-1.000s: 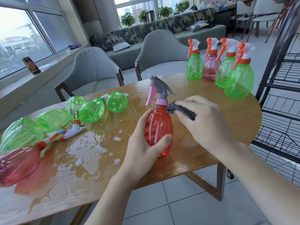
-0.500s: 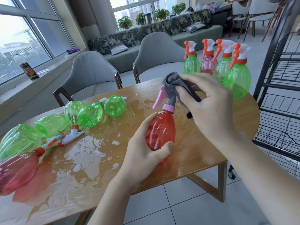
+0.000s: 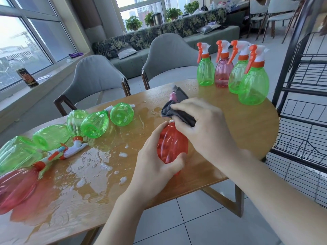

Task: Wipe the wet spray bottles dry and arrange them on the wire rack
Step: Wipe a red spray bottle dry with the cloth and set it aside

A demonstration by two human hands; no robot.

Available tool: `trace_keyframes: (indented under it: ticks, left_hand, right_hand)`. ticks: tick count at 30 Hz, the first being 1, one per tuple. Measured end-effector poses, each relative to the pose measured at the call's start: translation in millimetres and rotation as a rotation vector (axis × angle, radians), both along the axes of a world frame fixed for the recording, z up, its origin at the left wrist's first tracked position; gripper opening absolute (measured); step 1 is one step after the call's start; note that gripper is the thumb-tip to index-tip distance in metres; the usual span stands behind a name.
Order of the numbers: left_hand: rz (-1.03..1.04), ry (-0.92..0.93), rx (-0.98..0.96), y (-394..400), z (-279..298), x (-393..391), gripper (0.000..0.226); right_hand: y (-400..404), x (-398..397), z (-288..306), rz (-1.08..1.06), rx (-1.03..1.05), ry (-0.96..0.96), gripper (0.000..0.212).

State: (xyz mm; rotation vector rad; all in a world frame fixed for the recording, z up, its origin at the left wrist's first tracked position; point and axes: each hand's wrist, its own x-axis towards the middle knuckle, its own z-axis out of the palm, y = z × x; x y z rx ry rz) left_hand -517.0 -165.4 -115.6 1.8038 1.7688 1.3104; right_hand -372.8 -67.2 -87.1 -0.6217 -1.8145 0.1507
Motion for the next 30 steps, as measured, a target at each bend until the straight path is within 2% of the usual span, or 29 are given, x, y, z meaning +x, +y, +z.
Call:
trace_keyframes:
  ticks: [4,8,11,17,22,27,30]
  left_hand:
    - [0.0,0.017,0.01,1,-1,1,0.075]
    - [-0.001,0.026,0.007,-1,-2,0,0.077]
    - [-0.013,0.033,0.0,-2,-3,-1,0.079]
    - [0.001,-0.001,0.01,-2,-4,-2,0.078]
    - [-0.013,0.002,0.009,-3,-5,-1,0.079]
    - [-0.009,-0.029,0.0,-4,-4,-2,0.08]
    - [-0.011,-0.022,-0.004,-5,-4,-1,0.08]
  right_hand:
    - [-7,1,1,0.067,0.034,-0.024,0.022]
    - [-1,13,10,-0.063,0.026,0.144,0.022]
    - [10,18,10,-0.124,-0.015,0.147,0.021]
    - [10,19,8,0.034,-0.063,-0.005,0.021]
    - [13,27,11,-0.066,-0.14,0.077,0.018]
    - [1,27,11,0.131,-0.301,0.011,0.016]
    - [4,29,9,0.086,-0.298,0.064,0.015]
